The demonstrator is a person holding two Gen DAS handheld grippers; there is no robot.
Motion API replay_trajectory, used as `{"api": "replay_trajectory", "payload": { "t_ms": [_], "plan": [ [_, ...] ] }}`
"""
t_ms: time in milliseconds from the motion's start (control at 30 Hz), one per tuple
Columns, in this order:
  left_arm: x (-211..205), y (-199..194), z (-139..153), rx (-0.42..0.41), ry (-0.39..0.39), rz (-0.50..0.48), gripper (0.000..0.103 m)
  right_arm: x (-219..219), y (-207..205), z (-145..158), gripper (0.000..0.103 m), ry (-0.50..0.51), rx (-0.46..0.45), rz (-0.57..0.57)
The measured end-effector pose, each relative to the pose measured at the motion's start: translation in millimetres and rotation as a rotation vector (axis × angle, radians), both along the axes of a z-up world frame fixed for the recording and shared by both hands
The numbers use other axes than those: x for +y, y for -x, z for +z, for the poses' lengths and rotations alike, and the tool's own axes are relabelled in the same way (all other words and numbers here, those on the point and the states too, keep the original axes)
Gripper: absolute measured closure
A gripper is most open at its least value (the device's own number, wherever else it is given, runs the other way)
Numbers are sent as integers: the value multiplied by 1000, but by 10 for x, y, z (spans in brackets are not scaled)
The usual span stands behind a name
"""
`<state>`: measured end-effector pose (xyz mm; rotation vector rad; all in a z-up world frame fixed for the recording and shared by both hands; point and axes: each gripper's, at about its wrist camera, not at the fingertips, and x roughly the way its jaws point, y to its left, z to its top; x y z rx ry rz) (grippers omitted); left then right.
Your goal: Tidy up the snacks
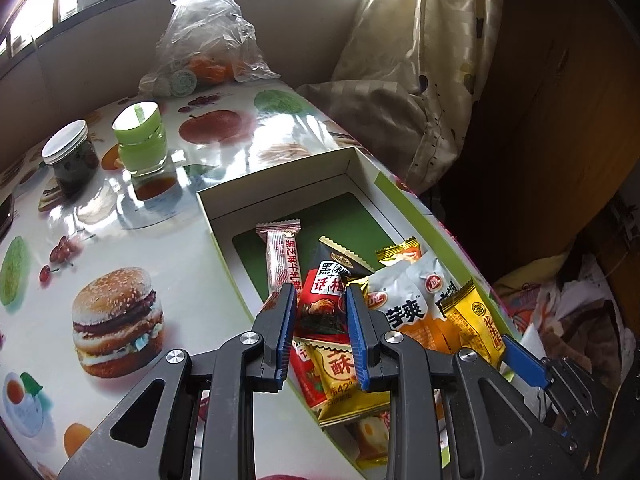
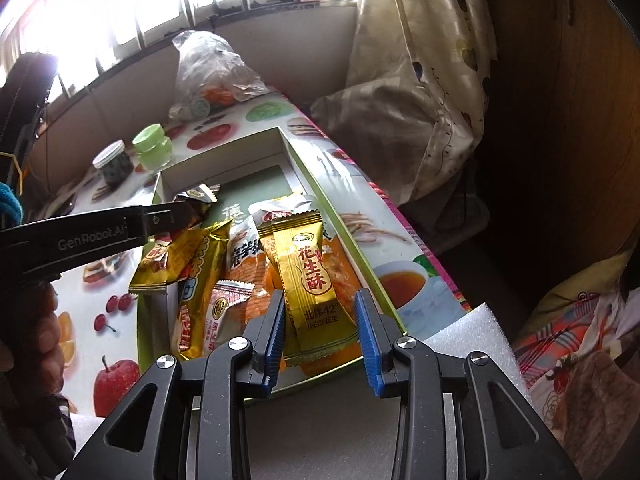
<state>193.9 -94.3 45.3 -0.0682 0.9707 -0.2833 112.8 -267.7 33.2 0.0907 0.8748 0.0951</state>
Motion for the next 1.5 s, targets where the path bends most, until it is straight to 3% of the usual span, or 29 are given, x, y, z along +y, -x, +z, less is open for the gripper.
{"api": "replay_trajectory", "payload": {
  "t_ms": [500, 600, 867, 1000, 1100, 1500],
  "plan": [
    [-38, -61, -37, 24, 7, -6, 72, 24, -44, 1, 69, -26, -10, 33],
    [-52, -54, -49, 32, 5, -10, 66, 25, -38, 10, 68, -30, -13, 39],
    [-61, 6, -5, 21, 5, -12, 66, 33, -3, 31, 62, -35, -21, 41],
    [-61, 65, 43, 9, 2, -15, 64, 33, 34, 62, 58, -35, -32, 41],
    [-51, 127, 88, -2, 1, -11, 55, 35, 67, 90, 57, -33, -42, 39],
    [37, 488, 233, -43, -6, 6, 55, 12, 265, 201, 54, -32, -72, 17]
  ]
}}
